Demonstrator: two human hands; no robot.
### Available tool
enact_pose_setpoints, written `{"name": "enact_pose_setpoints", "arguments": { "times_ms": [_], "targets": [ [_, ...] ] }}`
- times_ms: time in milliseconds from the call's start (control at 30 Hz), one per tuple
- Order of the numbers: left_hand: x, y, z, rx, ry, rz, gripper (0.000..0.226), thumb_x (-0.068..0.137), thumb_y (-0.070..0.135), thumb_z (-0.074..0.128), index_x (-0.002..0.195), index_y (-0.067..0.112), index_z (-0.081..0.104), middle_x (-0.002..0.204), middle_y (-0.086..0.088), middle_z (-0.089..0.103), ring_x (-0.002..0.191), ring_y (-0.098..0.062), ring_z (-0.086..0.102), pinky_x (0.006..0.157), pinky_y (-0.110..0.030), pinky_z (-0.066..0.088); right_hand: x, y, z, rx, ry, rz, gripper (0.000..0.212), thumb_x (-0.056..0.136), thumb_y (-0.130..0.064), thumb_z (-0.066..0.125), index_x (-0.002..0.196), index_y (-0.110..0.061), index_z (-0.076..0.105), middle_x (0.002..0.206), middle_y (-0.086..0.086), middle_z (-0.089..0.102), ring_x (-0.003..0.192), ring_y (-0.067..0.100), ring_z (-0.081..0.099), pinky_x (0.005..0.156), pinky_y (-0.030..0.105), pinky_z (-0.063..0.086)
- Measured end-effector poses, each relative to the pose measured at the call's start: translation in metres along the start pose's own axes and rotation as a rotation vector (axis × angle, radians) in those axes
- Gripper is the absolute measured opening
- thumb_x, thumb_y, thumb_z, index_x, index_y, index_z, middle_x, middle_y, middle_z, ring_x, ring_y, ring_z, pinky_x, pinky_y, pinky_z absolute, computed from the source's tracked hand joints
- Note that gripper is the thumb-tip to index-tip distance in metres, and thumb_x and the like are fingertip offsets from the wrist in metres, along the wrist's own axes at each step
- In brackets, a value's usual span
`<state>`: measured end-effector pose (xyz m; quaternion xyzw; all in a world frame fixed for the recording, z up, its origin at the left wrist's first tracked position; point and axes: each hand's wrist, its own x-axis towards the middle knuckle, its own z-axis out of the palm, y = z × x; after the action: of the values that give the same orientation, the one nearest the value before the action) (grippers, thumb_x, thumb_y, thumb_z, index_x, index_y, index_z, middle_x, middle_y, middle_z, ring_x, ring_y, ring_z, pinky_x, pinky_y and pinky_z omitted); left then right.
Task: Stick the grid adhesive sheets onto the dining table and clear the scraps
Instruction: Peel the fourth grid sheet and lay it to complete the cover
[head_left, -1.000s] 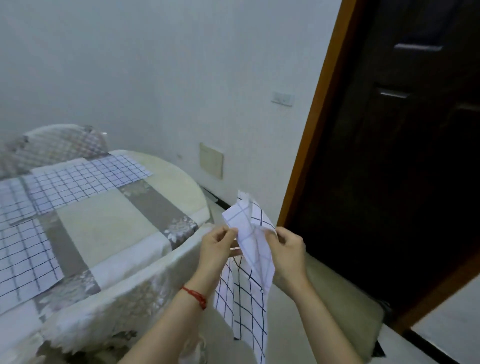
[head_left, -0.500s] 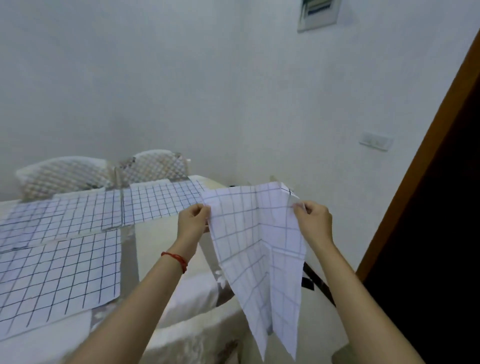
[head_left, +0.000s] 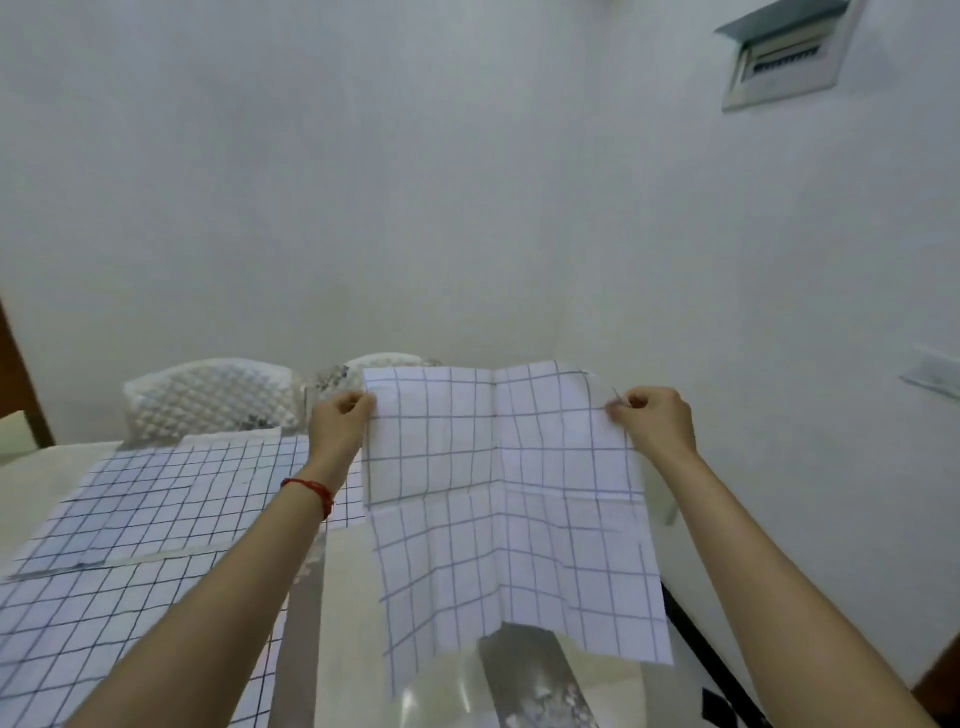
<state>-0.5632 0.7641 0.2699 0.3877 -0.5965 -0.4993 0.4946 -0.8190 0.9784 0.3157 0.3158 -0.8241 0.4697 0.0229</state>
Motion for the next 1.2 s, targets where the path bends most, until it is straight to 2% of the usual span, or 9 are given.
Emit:
{"name": "enact_pose_setpoints", "arguments": {
  "times_ms": [100,200,267,367,500,733,900,1067,1200],
  "targets": [
    [0.024,-0.008,-0.012,0.050,0.045,0.021,0.030,0.085,0.013,0.058,0.056,0.020,0.057,0.057,0.000,0.050,0.058,-0.014,0.044,0.056,-0.026,0.036,0.024,0.001,0.033,0.033,-0.017,0.008,0.026,0.080,-0.019,0.062,0.070,0.004,0.060,0.055,0.010,0.053,0.045,0.018,0.054,0.056,0.029,0.043],
    [0.044,-0.017,-0.027,0.096,0.083,0.023,0.028,0.085,0.013,0.058,0.058,0.019,0.059,0.059,-0.001,0.053,0.059,-0.015,0.046,0.055,-0.026,0.037,0.044,0.002,0.066,0.155,-0.062,0.025,0.022,0.084,-0.018,0.062,0.078,0.003,0.065,0.062,0.013,0.064,0.035,0.005,0.058,0.052,0.026,0.047],
    [0.055,-0.025,-0.038,0.112,0.109,0.016,0.020,0.087,0.013,0.058,0.068,0.015,0.063,0.068,-0.005,0.059,0.067,-0.019,0.051,0.063,-0.029,0.042,0.054,0.004,0.085,0.303,-0.083,0.029,0.013,0.085,-0.013,0.062,0.082,-0.002,0.067,0.071,0.012,0.066,0.042,0.007,0.063,0.043,0.021,0.048],
    [0.064,-0.034,-0.056,0.124,0.143,0.008,0.013,0.087,0.012,0.057,0.077,0.013,0.065,0.082,-0.009,0.063,0.078,-0.021,0.055,0.075,-0.036,0.044,0.063,0.013,0.107,0.511,-0.108,0.022,0.008,0.083,-0.005,0.061,0.085,-0.005,0.069,0.072,0.011,0.068,0.054,0.011,0.067,0.047,0.021,0.050],
    [0.049,-0.047,-0.081,0.079,0.239,0.025,0.024,0.085,0.006,0.057,0.068,0.021,0.064,0.075,0.002,0.063,0.069,-0.008,0.057,0.065,-0.021,0.045,0.063,0.048,0.130,0.636,-0.119,0.009,0.013,0.081,0.005,0.061,0.087,-0.004,0.068,0.058,-0.010,0.068,0.051,-0.004,0.061,0.049,0.010,0.050],
    [-0.020,-0.114,-0.109,0.136,0.284,-0.100,0.020,0.084,0.006,0.061,0.075,0.023,0.068,0.081,0.006,0.067,0.077,-0.010,0.059,0.068,-0.022,0.046,0.025,0.145,0.160,0.726,-0.223,0.124,0.020,0.076,0.012,0.062,0.089,-0.001,0.069,0.080,-0.011,0.075,0.077,0.002,0.068,0.071,0.013,0.055],
    [-0.070,-0.177,-0.115,0.235,0.232,-0.226,0.024,0.085,-0.002,0.057,0.083,0.018,0.071,0.093,0.001,0.062,0.086,-0.010,0.059,0.074,-0.023,0.048,-0.008,0.209,0.176,0.623,-0.336,0.263,0.033,0.070,0.025,0.050,0.086,0.001,0.066,0.086,-0.021,0.073,0.086,-0.004,0.066,0.081,0.011,0.050],
    [-0.099,-0.228,-0.108,0.250,0.184,-0.436,0.029,0.091,-0.002,0.049,0.081,0.017,0.069,0.086,-0.004,0.064,0.073,-0.025,0.062,0.054,-0.012,0.055,-0.032,0.240,0.189,0.527,-0.419,0.476,0.036,0.074,0.026,0.051,0.078,-0.005,0.067,0.067,-0.022,0.071,0.063,-0.006,0.065,0.058,0.009,0.053],
    [-0.108,-0.257,-0.105,0.306,0.161,-0.566,0.031,0.091,0.002,0.048,0.078,0.018,0.071,0.076,-0.012,0.065,0.076,-0.031,0.060,0.064,-0.032,0.053,-0.044,0.249,0.192,0.483,-0.456,0.583,0.043,0.076,0.026,0.050,0.069,-0.012,0.068,0.062,-0.013,0.071,0.067,0.016,0.063,0.047,0.012,0.051]
  ]
}}
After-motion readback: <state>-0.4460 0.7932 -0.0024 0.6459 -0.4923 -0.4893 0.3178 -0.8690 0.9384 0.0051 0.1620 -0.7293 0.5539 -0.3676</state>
